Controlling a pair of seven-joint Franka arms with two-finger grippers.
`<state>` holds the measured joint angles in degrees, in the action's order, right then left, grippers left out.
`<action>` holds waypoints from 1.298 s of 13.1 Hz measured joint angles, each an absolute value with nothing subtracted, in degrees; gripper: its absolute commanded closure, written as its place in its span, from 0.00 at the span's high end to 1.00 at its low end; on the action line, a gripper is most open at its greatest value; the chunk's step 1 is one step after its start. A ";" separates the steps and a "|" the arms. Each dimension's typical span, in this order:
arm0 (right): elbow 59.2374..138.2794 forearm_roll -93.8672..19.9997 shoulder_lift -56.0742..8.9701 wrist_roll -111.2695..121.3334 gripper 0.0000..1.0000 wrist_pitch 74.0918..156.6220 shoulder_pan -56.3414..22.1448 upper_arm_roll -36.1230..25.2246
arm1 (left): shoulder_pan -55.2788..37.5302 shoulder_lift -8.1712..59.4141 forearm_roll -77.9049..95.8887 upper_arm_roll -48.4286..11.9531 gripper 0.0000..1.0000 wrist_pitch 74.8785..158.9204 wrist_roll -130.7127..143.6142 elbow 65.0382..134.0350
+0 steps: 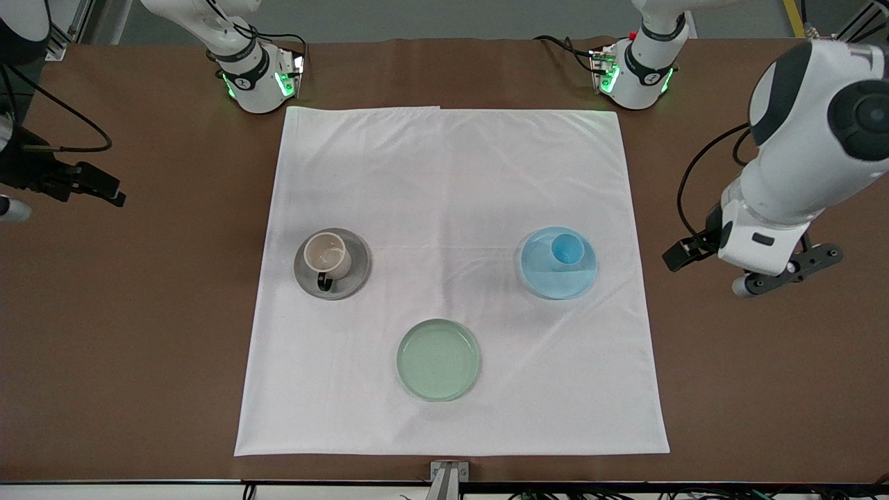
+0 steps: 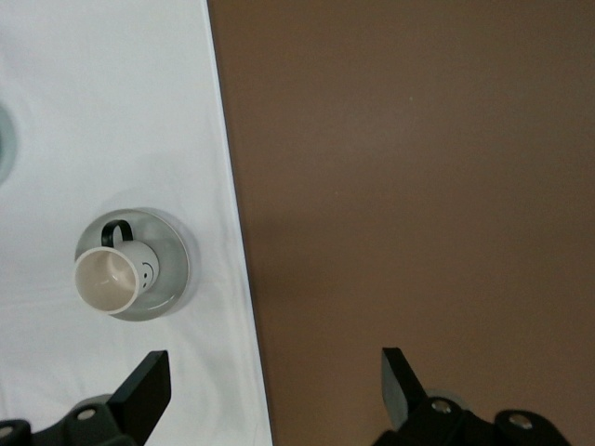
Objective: Place blue cup in blue plate and white mug in gray plate
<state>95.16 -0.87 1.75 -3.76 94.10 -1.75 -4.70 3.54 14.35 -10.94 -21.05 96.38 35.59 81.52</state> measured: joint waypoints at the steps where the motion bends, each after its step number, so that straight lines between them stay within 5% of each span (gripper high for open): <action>1: 93.22 -0.87 1.58 -3.76 1.00 94.07 -1.73 -4.70 | 4.33 12.50 -11.03 -21.05 1.00 95.73 31.98 81.40; 5: 86.37 -0.88 0.05 -3.77 1.00 93.99 -1.70 -4.61 | 7.44 5.93 -10.56 -19.14 1.00 88.43 16.61 81.47; 9: 84.61 -0.90 -0.66 -3.77 1.00 93.97 -1.28 -4.61 | -4.63 2.18 -3.47 -3.83 1.00 83.46 12.12 82.88; 17: 84.50 -0.91 -0.71 -3.77 1.00 93.97 -1.26 -4.55 | 0.00 -3.45 -2.19 -7.31 1.00 85.24 11.16 90.79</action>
<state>84.50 -0.91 -0.71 -3.77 93.97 -1.26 -4.55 0.00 -3.45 -2.19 -7.31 85.24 11.16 90.79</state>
